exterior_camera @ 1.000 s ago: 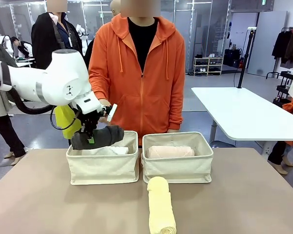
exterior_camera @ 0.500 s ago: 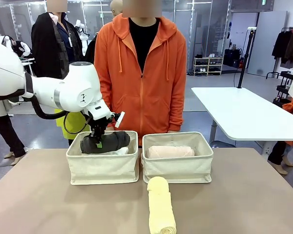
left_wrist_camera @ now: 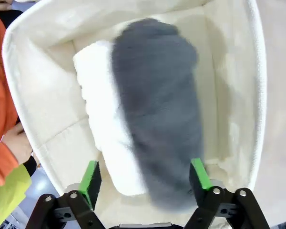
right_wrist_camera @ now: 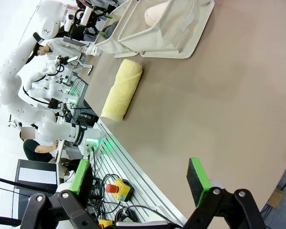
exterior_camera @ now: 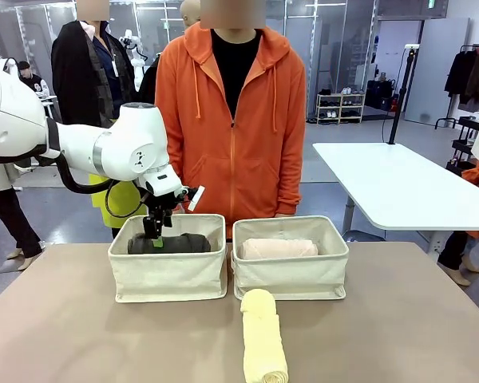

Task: Divide the towels into two baskets.
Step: Pick up one hotel-folded towel from the bottom of the table and place it in the Fabric basket indicated by the person.

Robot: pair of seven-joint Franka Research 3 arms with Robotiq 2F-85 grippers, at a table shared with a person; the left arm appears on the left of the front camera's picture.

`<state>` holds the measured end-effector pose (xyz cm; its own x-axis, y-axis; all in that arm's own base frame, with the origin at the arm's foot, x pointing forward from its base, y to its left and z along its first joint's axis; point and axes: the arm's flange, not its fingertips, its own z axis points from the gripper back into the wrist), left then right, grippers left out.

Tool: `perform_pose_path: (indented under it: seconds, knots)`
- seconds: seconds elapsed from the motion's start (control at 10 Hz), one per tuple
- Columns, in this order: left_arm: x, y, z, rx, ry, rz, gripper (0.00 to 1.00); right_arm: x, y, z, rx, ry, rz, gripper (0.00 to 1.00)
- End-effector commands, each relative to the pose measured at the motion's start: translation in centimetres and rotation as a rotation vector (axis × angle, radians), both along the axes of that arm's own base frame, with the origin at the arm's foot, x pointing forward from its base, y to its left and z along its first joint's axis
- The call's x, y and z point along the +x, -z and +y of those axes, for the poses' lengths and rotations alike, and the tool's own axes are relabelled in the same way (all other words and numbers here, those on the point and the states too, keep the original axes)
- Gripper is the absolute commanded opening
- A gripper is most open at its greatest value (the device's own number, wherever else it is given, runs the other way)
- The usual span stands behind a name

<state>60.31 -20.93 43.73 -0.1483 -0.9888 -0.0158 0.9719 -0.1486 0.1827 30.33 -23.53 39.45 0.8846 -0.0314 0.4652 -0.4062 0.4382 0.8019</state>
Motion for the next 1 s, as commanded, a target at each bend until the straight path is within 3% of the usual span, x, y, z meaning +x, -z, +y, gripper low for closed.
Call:
perform_pose_path:
  seconds: [0.0, 0.1, 0.2, 0.9]
  knots:
    - [-0.6, -0.9, 0.2, -0.013, -0.045, 0.008, 1.00, -0.2, -0.3, 0.1, -0.006, 0.006, 0.012, 1.00]
    - [-1.4, -1.1, 0.3, -0.026, -0.082, -0.004, 1.00, -0.2, -0.3, 0.1, -0.006, 0.006, 0.012, 1.00]
    - [-0.1, -0.4, -0.1, -0.004, -0.013, -0.003, 1.00, -0.2, -0.3, 0.1, -0.006, 0.006, 0.012, 1.00]
    - [-0.1, -0.4, -0.1, -0.004, -0.013, -0.003, 1.00, -0.2, -0.3, 0.1, -0.006, 0.006, 0.012, 1.00]
